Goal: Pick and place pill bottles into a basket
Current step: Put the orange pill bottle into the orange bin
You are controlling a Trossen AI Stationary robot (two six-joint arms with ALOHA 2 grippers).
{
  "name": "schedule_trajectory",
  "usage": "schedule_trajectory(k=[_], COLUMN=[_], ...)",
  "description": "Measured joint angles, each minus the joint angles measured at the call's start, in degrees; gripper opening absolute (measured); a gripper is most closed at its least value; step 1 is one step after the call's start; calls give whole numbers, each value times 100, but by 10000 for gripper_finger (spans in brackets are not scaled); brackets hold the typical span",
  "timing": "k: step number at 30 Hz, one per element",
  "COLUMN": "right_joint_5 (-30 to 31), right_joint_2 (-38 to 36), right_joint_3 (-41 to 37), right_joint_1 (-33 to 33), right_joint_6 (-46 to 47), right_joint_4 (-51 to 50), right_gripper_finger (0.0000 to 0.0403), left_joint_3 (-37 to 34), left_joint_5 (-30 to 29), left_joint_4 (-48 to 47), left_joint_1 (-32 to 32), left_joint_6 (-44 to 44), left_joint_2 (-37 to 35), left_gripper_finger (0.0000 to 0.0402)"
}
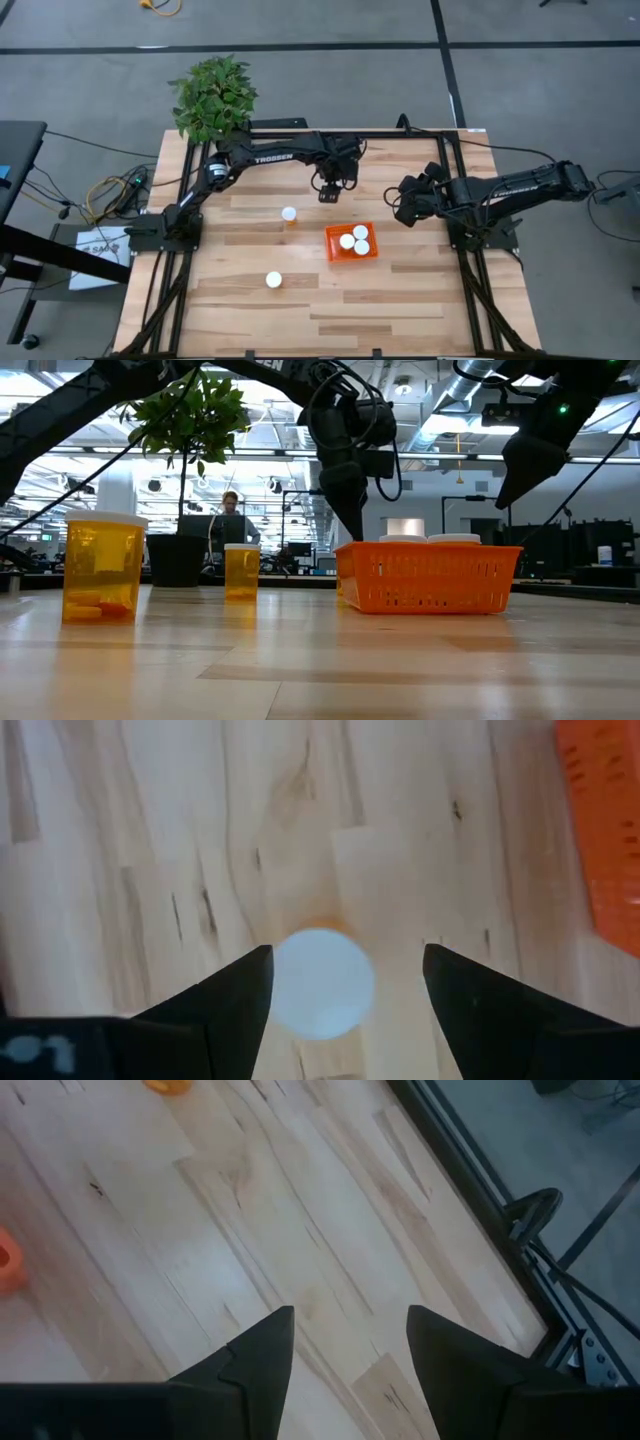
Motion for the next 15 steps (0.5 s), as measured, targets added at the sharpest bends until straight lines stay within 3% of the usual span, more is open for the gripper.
schedule_trajectory(k=[15], right_joint_5=[-2], right_joint_2=[0], right_joint_3=[0], right_joint_1=[0], right_joint_6=[0], right_joint_4=[0], right_gripper_finger=[189], left_joint_3=[0], left_joint_5=[-42], left_joint_4=[-51], left_joint_1=[101], left_joint_6=[11], left_joint_2=[-2], left_gripper_finger=[319])
